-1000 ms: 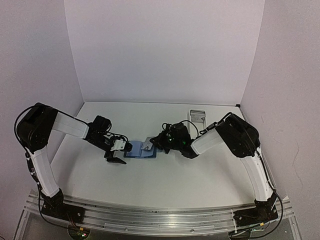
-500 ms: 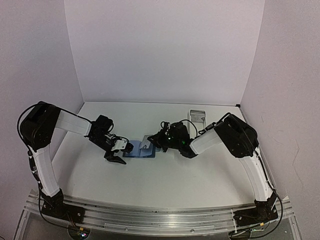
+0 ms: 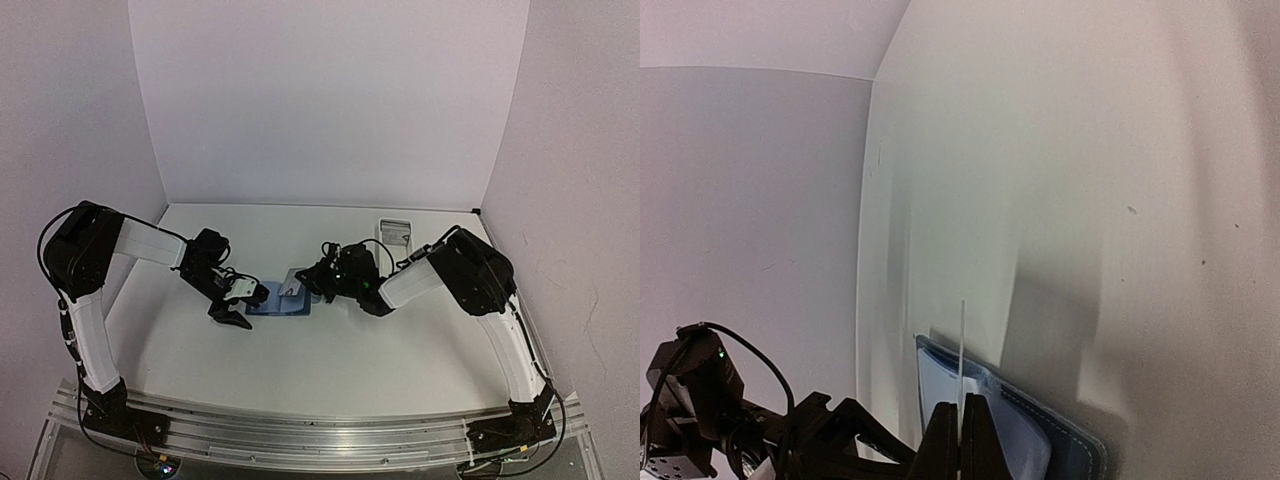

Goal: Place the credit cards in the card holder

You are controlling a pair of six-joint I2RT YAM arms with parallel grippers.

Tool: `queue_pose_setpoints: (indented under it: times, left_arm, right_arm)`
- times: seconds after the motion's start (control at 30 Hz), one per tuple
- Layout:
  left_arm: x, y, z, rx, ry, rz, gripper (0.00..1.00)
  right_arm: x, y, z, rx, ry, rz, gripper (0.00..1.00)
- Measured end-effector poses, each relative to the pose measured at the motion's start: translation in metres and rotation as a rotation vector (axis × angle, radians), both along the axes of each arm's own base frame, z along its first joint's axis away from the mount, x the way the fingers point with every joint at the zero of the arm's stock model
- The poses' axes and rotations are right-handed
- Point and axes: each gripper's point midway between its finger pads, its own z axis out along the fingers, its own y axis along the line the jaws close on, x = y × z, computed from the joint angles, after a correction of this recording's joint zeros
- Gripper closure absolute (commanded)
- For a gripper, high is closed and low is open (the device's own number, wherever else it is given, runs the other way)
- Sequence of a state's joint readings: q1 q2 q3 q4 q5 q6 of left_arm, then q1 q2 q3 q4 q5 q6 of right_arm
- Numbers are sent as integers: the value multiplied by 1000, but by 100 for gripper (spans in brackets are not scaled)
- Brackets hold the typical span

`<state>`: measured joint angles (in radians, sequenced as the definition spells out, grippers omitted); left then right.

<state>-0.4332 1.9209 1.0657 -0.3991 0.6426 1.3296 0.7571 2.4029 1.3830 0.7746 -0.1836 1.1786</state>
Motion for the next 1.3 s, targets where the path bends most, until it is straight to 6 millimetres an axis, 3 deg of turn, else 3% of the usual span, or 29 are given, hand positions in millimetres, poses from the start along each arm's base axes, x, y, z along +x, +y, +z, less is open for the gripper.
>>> queue_pose_setpoints:
  times: [0.63,0.9,1.3]
  left_arm:
    - [-2,-1,0,3,6,-1,39]
    - [-2,-1,0,3,6,-1,39]
    - [-2,-1,-1,4,6,-1,39]
  right_arm:
    - [2,11,-7,-11,-10,-4,100]
    - [-21,23,-17,-44,4,75,100]
    - [-39,30,-21,-111,15,211,100]
